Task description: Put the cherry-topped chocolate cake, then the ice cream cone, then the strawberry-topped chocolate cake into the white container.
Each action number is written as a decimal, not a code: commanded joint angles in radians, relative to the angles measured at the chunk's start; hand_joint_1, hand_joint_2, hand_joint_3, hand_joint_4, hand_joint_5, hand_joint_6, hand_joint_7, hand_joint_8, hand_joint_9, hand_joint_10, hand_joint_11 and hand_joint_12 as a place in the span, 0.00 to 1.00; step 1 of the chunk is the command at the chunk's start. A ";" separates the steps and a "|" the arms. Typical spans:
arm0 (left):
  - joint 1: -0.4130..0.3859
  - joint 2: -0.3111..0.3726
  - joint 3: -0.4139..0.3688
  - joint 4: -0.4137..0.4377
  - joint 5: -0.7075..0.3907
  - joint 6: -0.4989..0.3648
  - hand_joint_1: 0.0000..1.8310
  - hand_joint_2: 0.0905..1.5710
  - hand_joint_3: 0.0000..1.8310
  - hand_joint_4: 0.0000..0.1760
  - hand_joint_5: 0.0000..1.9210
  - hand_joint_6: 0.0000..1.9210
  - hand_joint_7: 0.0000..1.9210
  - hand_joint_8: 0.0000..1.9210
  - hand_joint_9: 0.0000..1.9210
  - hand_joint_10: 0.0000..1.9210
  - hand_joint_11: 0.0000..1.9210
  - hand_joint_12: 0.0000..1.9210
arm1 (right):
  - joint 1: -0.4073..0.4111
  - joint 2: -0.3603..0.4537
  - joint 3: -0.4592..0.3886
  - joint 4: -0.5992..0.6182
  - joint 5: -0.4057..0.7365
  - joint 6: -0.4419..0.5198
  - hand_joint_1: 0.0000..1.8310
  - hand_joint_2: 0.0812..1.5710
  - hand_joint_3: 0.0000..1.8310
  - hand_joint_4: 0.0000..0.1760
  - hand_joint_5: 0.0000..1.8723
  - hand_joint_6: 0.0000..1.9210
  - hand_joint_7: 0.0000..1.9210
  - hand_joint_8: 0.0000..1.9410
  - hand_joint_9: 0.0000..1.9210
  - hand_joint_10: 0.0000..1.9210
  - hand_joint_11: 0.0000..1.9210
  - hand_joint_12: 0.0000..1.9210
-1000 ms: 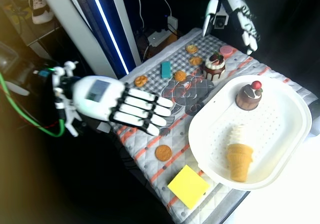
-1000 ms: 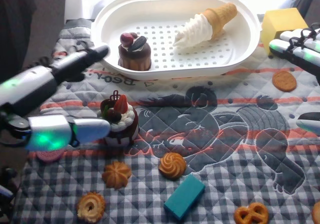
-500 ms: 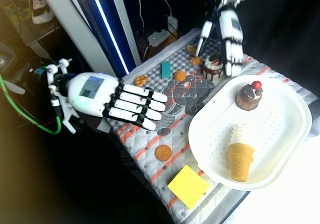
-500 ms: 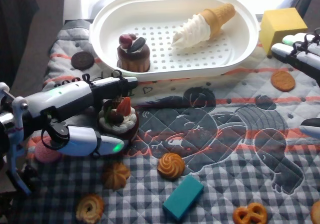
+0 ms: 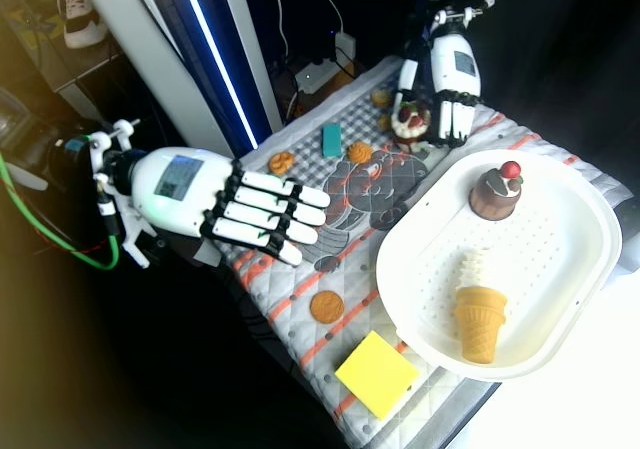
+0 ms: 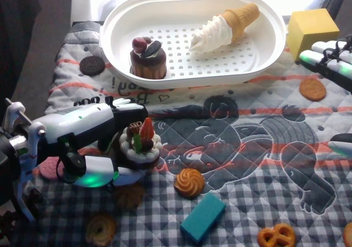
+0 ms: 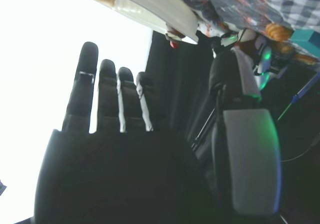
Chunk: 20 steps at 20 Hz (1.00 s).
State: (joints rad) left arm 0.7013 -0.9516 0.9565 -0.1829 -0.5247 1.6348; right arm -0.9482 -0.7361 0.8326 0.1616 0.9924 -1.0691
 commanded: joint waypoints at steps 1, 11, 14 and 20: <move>-0.006 0.017 -0.005 -0.001 -0.142 -0.001 0.51 0.88 0.00 0.00 0.25 0.89 0.03 1.00 0.19 1.00 0.30 1.00 | 0.001 0.003 0.001 0.003 0.129 0.005 0.35 0.76 0.01 0.00 0.00 0.00 0.00 0.00 0.00 0.08 0.00 0.35; -0.072 0.083 -0.045 -0.004 -0.325 0.000 0.75 0.72 0.00 0.00 0.09 0.73 0.10 0.79 0.23 0.87 0.20 1.00 | -0.013 0.001 -0.002 0.011 0.145 0.010 0.33 0.75 0.00 0.00 0.00 0.00 0.00 0.00 0.00 0.10 0.00 0.35; -0.164 0.022 0.022 -0.017 -0.263 -0.001 0.69 0.82 0.01 0.00 0.11 0.80 0.30 0.86 0.23 1.00 0.30 1.00 | -0.018 0.000 -0.003 0.014 0.149 0.011 0.32 0.75 0.00 0.00 0.00 0.00 0.00 0.00 0.00 0.10 0.00 0.41; -0.304 -0.113 0.189 -0.103 -0.120 -0.001 0.65 0.75 0.00 0.00 0.07 0.84 0.07 0.95 0.21 1.00 0.33 1.00 | -0.023 -0.007 -0.001 0.015 0.151 0.012 0.33 0.75 0.00 0.00 0.00 0.00 0.00 0.00 0.01 0.13 0.00 0.53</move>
State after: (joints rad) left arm 0.4038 -1.0771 1.1587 -0.2970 -0.5373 1.6382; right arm -0.9771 -0.7456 0.8322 0.1730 1.0199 -1.0611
